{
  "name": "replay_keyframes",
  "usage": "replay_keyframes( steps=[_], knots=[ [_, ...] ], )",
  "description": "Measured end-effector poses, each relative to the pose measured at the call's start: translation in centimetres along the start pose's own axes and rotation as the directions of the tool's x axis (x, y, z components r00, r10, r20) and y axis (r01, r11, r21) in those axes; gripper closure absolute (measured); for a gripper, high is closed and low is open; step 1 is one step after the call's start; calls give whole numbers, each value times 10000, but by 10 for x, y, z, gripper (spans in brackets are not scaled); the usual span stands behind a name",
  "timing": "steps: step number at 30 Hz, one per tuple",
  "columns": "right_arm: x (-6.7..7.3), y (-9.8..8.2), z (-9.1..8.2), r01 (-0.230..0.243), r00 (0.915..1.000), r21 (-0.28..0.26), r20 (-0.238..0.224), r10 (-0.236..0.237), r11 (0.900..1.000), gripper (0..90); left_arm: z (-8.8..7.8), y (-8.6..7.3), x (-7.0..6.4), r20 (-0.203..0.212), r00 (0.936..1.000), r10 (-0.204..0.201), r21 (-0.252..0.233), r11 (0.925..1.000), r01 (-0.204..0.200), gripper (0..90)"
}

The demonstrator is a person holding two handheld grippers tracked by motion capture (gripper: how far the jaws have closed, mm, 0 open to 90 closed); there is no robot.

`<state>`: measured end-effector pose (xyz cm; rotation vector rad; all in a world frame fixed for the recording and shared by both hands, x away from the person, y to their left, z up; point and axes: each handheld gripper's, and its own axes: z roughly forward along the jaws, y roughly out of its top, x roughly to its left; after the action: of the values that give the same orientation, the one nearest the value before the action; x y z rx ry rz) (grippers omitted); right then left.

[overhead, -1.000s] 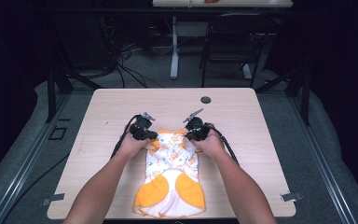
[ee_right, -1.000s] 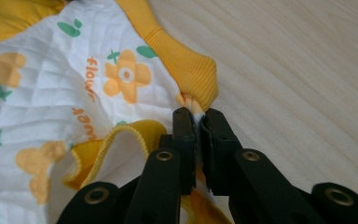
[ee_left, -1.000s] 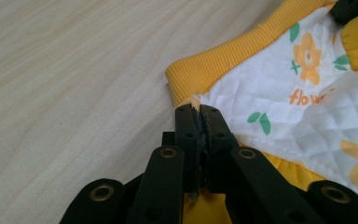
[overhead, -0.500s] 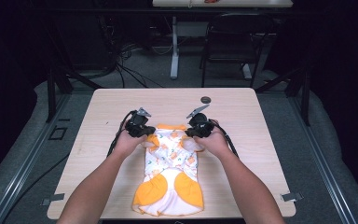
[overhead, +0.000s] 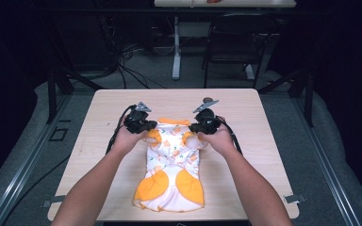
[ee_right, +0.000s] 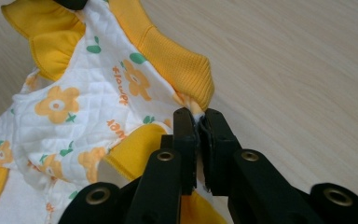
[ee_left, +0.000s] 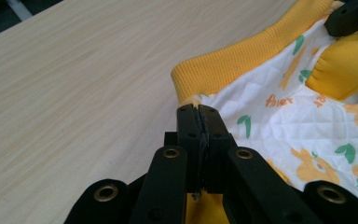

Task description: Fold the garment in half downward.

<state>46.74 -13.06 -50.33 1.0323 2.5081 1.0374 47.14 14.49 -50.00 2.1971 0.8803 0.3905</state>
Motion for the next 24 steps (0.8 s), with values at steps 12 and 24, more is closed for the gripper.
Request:
replay_keyframes(
  steps=[12,24],
  knots=[
    [7,22,-20,734,9968,-168,342,-728,9972,847,-19,9,2,-77,9999,83,-494,9987,-86,886],
    [12,39,-35,1283,9885,-491,872,-1237,9905,848,-37,25,4,-223,9994,247,-893,9957,-266,886]
  ],
)
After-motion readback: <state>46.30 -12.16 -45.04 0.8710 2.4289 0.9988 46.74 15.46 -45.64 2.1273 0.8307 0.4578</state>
